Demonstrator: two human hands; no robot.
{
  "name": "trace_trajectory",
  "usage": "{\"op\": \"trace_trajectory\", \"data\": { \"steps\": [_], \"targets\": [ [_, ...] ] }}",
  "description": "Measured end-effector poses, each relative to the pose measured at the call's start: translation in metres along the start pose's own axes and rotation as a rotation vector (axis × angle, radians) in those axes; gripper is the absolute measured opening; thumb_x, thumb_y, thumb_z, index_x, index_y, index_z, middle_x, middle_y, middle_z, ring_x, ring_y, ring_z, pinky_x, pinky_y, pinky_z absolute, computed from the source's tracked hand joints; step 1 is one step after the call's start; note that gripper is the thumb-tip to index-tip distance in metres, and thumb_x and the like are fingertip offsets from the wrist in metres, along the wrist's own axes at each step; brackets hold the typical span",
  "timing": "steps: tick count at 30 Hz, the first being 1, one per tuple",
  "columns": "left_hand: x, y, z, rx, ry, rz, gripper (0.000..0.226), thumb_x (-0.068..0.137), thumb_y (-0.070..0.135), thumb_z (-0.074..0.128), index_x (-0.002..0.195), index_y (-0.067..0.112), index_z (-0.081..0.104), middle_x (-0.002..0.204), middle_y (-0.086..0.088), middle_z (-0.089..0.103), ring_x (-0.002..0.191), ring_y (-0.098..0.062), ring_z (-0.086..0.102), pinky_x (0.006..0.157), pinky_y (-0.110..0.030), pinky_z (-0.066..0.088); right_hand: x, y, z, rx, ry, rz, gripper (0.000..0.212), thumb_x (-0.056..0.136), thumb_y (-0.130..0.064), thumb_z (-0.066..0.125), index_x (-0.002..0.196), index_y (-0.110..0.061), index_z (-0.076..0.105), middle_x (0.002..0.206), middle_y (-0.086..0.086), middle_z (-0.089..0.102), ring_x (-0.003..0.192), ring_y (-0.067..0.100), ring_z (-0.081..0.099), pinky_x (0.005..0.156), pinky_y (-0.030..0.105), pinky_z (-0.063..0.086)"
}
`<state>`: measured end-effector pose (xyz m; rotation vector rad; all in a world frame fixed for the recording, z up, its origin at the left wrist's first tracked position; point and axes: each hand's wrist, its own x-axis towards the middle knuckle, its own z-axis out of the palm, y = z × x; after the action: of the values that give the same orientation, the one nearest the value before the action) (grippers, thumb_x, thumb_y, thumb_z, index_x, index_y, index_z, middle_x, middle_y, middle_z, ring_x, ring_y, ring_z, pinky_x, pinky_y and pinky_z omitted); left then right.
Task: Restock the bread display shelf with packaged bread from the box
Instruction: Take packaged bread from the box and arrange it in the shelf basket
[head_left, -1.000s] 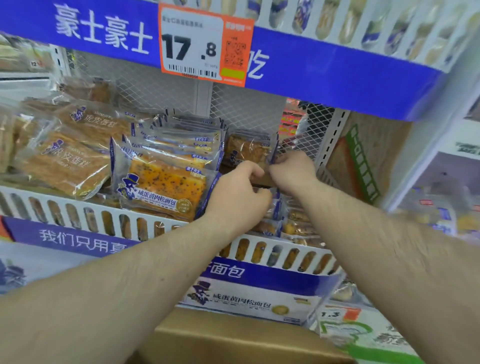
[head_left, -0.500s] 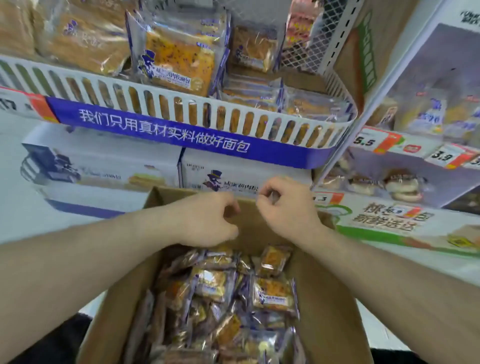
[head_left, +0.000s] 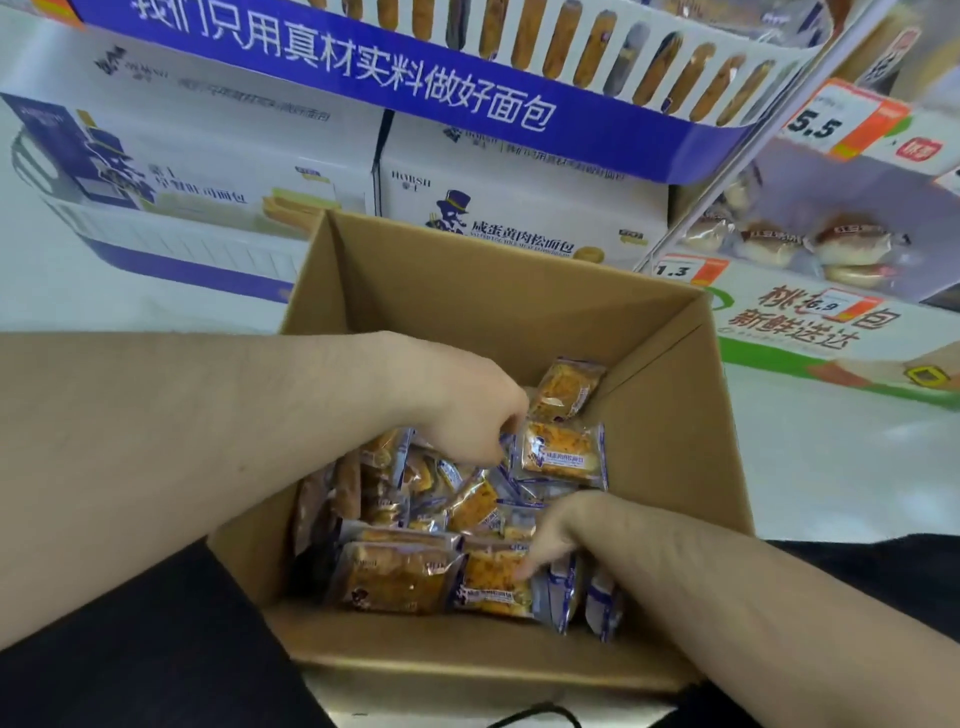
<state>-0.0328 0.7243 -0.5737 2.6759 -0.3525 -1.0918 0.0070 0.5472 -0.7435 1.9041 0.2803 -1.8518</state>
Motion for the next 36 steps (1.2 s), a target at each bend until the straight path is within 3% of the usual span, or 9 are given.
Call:
{"op": "trace_trajectory", "data": {
  "steps": [5, 10, 12, 15, 19, 24, 29, 34, 36],
  "targets": [
    [0.004, -0.006, 0.0, -0.005, -0.03, -0.033, 0.036, 0.096, 0.027, 0.051, 0.129, 0.014, 0.058, 0.113, -0.004, 0.065, 0.092, -0.022, 0.061, 0.075, -0.033, 0.049, -0.001, 0.005, 0.017, 0.128, 0.103, 0.058, 0.064, 0.103, -0.042, 0.046, 0.152, -0.003, 0.031, 0.153, 0.017, 0.039, 0.134, 0.031, 0.047, 0.105, 0.04, 0.041],
    [0.001, -0.011, -0.004, -0.012, -0.031, -0.065, 0.037, 0.097, 0.029, 0.053, 0.132, 0.018, 0.055, 0.123, -0.004, 0.063, 0.107, -0.024, 0.061, 0.083, -0.033, 0.05, -0.034, 0.014, 0.021, 0.238, 0.103, -0.05, 0.049, 0.108, -0.029, 0.039, 0.149, -0.004, 0.033, 0.148, 0.016, 0.042, 0.131, 0.027, 0.05, 0.102, 0.032, 0.044],
    [0.003, -0.013, -0.004, -0.017, -0.041, -0.073, 0.037, 0.097, 0.028, 0.052, 0.132, 0.017, 0.055, 0.123, -0.005, 0.063, 0.108, -0.024, 0.061, 0.084, -0.033, 0.051, -0.038, 0.02, 0.02, 0.204, 0.113, -0.056, 0.019, 0.107, -0.02, 0.039, 0.115, -0.01, 0.054, 0.106, 0.005, 0.054, 0.103, 0.018, 0.057, 0.078, 0.022, 0.048],
    [0.003, -0.015, -0.005, -0.037, -0.043, -0.07, 0.036, 0.096, 0.027, 0.053, 0.13, 0.016, 0.057, 0.125, -0.006, 0.063, 0.107, -0.022, 0.062, 0.088, -0.034, 0.052, -0.052, 0.027, 0.006, 0.126, 0.039, -0.049, 0.028, 0.107, -0.014, 0.039, 0.081, -0.012, 0.051, 0.08, 0.001, 0.04, 0.071, 0.011, 0.046, 0.051, 0.018, 0.045],
    [0.0, -0.017, -0.008, -0.047, -0.044, -0.066, 0.041, 0.096, 0.03, 0.057, 0.135, 0.02, 0.053, 0.125, -0.001, 0.06, 0.108, -0.019, 0.059, 0.09, -0.032, 0.052, -0.078, 0.048, -0.029, 0.217, 0.05, -0.059, 0.036, 0.098, -0.028, 0.057, 0.13, -0.011, 0.061, 0.09, 0.006, 0.059, 0.063, 0.011, 0.058, 0.044, 0.017, 0.051],
    [-0.001, -0.021, -0.007, -0.113, 0.037, 0.032, 0.086, 0.081, 0.048, 0.074, 0.15, 0.024, 0.029, 0.14, 0.002, 0.048, 0.119, -0.017, 0.053, 0.099, -0.035, 0.048, -0.145, 0.07, -0.065, 0.765, 0.135, -0.496, 0.031, 0.092, -0.026, 0.064, 0.123, -0.021, 0.065, 0.101, 0.012, 0.069, 0.072, 0.016, 0.067, 0.048, 0.02, 0.052],
    [-0.002, -0.015, -0.002, -0.261, 0.444, 0.255, 0.125, 0.062, 0.051, 0.088, 0.155, 0.024, 0.01, 0.154, 0.003, 0.03, 0.136, -0.013, 0.036, 0.114, -0.031, 0.034, -0.172, 0.08, -0.066, 1.266, -0.196, -0.897, 0.051, 0.078, -0.038, 0.081, 0.119, -0.009, 0.068, 0.111, 0.018, 0.065, 0.082, 0.024, 0.071, 0.053, 0.024, 0.059],
    [0.001, -0.018, -0.007, -0.682, 0.743, 0.173, 0.069, 0.066, 0.022, 0.087, 0.12, 0.039, 0.047, 0.111, 0.012, 0.065, 0.097, -0.006, 0.064, 0.087, -0.022, 0.053, -0.191, 0.082, -0.065, 1.408, -0.233, -1.159, 0.074, 0.089, -0.07, 0.051, 0.134, -0.012, 0.059, 0.129, 0.024, 0.062, 0.109, 0.039, 0.068, 0.076, 0.037, 0.059],
    [0.001, -0.024, -0.011, -1.059, 0.714, 0.103, 0.061, 0.068, 0.007, 0.085, 0.116, 0.03, 0.054, 0.103, 0.004, 0.07, 0.092, -0.014, 0.07, 0.087, -0.035, 0.058, -0.201, 0.082, -0.064, 1.407, -0.164, -1.147, 0.086, 0.084, -0.08, 0.041, 0.143, -0.018, 0.05, 0.135, 0.031, 0.055, 0.095, 0.039, 0.072, 0.064, 0.035, 0.061]
  ]
}}
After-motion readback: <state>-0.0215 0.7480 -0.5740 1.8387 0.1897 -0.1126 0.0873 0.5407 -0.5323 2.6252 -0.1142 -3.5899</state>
